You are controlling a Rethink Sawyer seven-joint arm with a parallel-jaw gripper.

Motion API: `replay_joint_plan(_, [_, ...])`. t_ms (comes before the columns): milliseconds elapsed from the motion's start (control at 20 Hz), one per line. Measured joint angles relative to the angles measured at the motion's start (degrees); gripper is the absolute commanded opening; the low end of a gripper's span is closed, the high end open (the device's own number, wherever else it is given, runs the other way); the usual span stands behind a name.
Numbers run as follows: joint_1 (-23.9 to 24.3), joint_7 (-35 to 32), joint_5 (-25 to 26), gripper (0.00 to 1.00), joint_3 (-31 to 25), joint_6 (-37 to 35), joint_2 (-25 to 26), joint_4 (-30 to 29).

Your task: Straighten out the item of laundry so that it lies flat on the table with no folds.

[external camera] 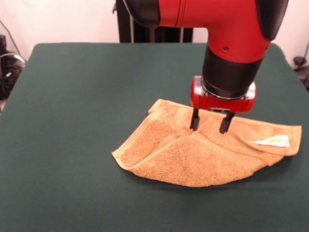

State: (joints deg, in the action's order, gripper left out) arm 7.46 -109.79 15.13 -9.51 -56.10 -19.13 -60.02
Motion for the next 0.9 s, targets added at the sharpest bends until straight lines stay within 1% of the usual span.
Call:
replay_joint_plan(350, [0.00, 0.00, 0.08, 1.00, 1.15, 1.37, 0.86, -0.82])
replay_joint_plan(900, [0.00, 0.00, 0.00, 1.00, 2.58, 1.38, 4.60, -1.77])
